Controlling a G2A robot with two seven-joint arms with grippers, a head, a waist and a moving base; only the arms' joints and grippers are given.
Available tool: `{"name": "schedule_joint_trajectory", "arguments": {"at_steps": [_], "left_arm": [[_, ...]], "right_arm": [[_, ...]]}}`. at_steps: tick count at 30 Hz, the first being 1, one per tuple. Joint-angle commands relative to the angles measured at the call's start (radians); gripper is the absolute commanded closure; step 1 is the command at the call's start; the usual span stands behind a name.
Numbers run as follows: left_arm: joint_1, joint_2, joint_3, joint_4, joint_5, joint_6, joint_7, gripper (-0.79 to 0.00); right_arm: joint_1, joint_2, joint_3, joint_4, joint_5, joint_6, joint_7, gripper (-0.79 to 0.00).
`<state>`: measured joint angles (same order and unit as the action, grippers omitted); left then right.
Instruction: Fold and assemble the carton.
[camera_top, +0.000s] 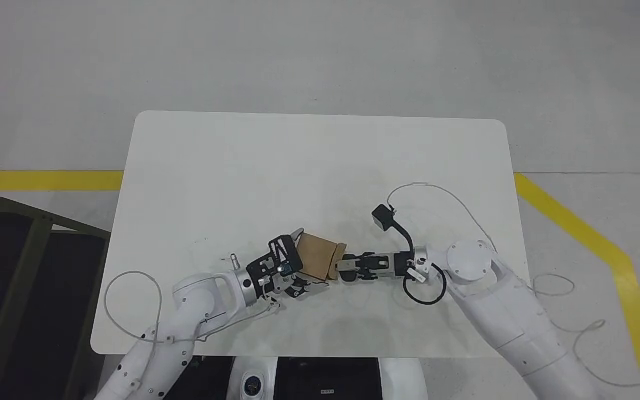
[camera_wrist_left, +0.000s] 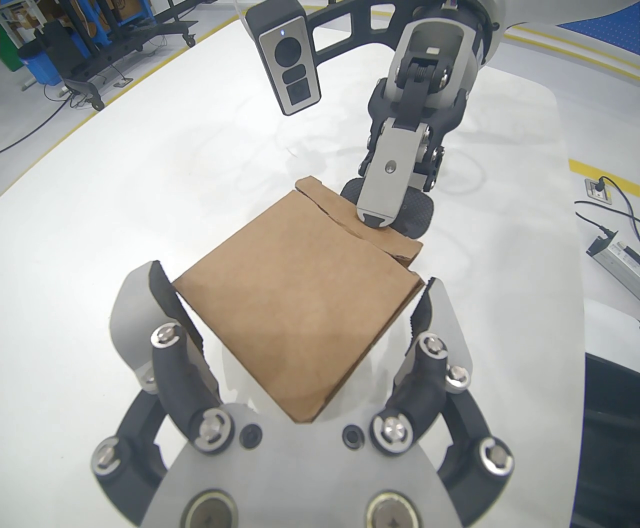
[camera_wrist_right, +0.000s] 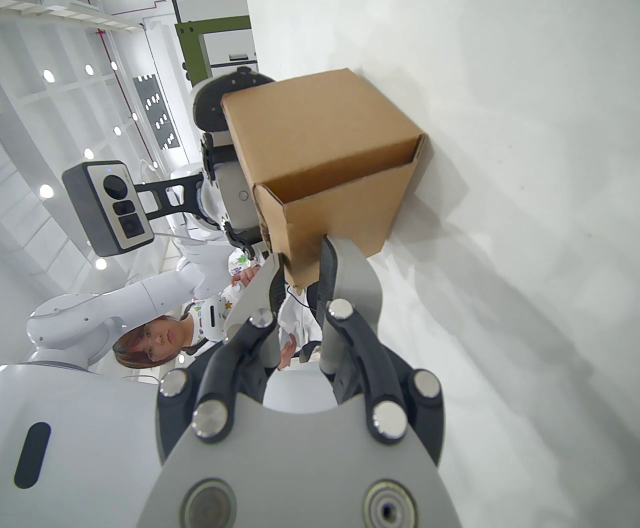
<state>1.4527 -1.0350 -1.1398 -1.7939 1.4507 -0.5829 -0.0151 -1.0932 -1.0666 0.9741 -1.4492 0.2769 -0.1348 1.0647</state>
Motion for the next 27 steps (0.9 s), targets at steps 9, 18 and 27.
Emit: {"name": "schedule_joint_trajectory", "arguments": {"at_steps": [9, 18, 27], "left_arm": [[0.000, -0.001, 0.001, 0.000, 0.000, -0.002, 0.004, -0.785], [-0.001, -0.002, 0.004, -0.001, -0.001, -0.002, -0.003, -0.785], [-0.003, -0.003, 0.006, -0.001, -0.001, -0.004, -0.004, -0.785]], "right_arm": [[0.034, -0.006, -0.022, -0.001, -0.024, 0.026, 0.033, -0.028], [0.033, -0.006, -0.021, -0.001, -0.021, 0.028, 0.047, -0.018], [0.032, -0.009, -0.037, -0.014, -0.020, 0.034, 0.052, -0.058]]}}
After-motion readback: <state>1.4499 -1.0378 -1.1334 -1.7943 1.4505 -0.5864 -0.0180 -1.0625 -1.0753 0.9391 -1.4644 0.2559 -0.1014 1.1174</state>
